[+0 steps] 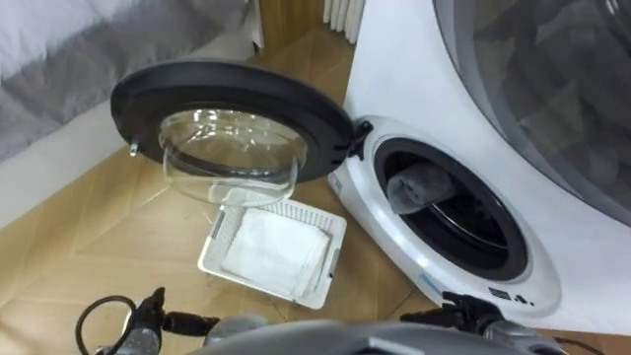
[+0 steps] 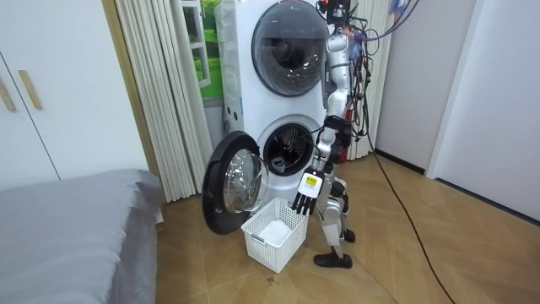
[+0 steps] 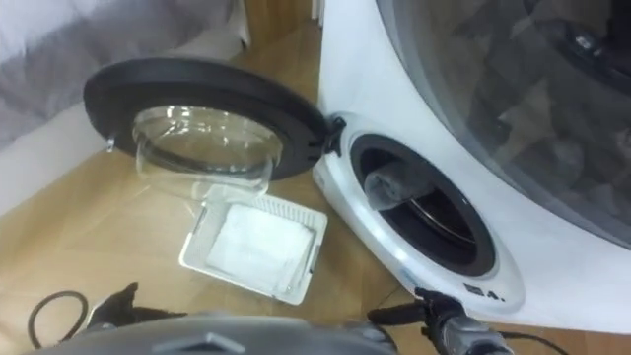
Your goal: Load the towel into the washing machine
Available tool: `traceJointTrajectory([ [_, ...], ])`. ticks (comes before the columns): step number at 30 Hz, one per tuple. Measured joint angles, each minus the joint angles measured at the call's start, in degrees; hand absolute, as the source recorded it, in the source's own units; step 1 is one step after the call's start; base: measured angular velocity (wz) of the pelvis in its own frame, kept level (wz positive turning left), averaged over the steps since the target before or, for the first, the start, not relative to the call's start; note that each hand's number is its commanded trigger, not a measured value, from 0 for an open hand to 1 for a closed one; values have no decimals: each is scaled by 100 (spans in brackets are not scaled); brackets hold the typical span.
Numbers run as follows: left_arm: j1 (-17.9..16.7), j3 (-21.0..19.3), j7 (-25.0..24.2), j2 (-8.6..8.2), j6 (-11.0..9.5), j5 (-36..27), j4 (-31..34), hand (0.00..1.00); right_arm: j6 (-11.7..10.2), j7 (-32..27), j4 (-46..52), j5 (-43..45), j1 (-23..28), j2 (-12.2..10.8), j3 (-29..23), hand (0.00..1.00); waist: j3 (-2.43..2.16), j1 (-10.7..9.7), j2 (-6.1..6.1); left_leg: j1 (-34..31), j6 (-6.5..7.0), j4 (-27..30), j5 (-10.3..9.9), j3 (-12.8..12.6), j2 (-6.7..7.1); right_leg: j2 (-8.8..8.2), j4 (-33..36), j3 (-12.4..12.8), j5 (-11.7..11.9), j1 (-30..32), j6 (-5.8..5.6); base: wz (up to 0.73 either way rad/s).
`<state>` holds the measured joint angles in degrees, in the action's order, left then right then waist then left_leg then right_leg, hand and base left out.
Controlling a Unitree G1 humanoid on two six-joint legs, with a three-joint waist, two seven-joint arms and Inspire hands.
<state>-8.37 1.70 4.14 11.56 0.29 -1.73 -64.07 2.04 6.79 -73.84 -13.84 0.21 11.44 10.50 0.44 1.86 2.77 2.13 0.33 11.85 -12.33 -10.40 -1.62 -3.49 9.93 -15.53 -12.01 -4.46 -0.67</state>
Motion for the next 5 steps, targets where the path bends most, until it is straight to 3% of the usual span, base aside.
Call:
traceJointTrajectory([
  [5,17,-168,11,-38,98,349,10,0,10,92,15,33,103,-20,-194,0,14,-18,-25,179,-4,-59,-3,-1,18,7,-127,-14,16,-202,-26,0],
])
